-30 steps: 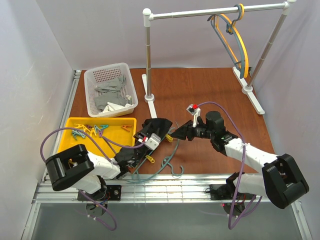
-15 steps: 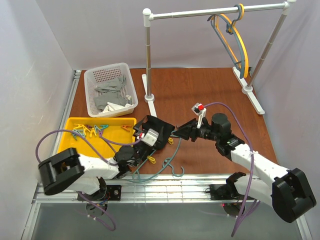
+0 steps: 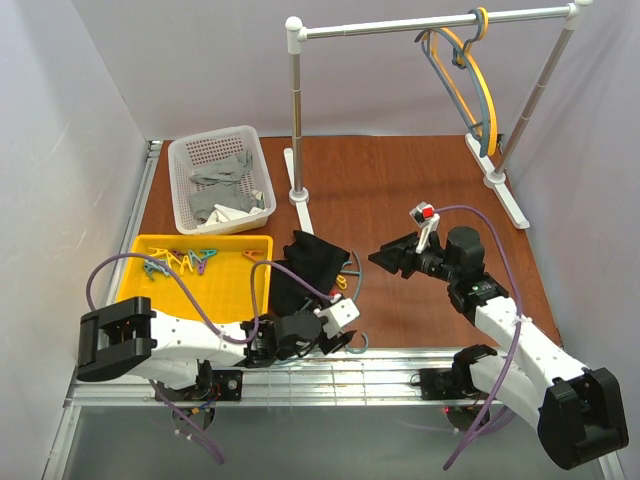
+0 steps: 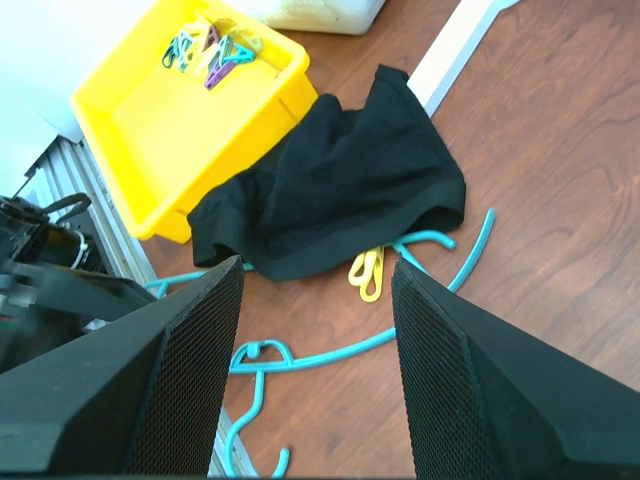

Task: Clip the underwear to the hanger
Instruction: Clamp the underwear onto the hanger, then pick up the hanger at the center of the board.

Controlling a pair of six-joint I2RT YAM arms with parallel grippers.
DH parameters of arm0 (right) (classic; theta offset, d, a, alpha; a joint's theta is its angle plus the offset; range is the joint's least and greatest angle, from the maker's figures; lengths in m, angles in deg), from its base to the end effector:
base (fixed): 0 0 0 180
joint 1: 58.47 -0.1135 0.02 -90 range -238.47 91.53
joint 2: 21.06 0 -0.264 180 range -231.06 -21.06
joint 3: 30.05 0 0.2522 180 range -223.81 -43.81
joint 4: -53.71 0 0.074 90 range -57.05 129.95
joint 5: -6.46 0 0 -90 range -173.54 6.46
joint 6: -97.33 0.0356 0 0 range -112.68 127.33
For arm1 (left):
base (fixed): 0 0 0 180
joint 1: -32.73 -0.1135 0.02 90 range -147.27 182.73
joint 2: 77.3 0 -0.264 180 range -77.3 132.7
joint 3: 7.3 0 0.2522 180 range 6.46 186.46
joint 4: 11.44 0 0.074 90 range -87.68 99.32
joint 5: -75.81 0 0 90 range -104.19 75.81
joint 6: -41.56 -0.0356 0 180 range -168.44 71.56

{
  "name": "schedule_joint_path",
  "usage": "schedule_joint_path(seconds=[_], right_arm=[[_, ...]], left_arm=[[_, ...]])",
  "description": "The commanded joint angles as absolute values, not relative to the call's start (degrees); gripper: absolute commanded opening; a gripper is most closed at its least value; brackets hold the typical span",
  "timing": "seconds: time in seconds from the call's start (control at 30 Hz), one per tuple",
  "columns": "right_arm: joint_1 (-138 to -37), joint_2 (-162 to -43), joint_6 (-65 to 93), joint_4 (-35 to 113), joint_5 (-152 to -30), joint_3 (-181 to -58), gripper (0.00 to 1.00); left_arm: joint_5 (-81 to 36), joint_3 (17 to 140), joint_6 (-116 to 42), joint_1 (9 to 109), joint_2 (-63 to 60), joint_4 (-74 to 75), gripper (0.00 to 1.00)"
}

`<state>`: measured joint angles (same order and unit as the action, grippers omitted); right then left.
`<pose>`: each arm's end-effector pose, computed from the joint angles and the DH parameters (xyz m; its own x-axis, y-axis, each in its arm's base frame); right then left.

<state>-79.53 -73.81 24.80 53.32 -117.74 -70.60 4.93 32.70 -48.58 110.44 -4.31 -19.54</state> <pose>0.1866 0.0933 0.2478 -0.4369 0.0978 -0.8942 -0.7107 0.5717 0.4099 0.0650 -0.2437 0.1833 -0.0875 0.4124 -0.9068 0.8602 0.4904 0.1401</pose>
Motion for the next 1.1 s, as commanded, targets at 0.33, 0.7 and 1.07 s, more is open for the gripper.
schedule_joint_path(seconds=[0.33, 0.7, 1.07], right_arm=[[-72.62, -67.9, 23.23, 53.4, -126.6, -66.75, 0.53], [-70.69, -66.76, 23.41, 54.1, -131.35, -65.88, 0.53], [-70.16, -67.02, 24.03, 55.15, -132.5, -65.43, 0.53]], left_arm=[[14.99, 43.63, -35.09, 113.85, 5.83, 7.94, 0.66], [8.84, 48.47, -28.05, 110.25, 6.02, 22.53, 0.56], [0.76, 55.07, -24.97, 109.28, 14.28, 31.94, 0.42]])
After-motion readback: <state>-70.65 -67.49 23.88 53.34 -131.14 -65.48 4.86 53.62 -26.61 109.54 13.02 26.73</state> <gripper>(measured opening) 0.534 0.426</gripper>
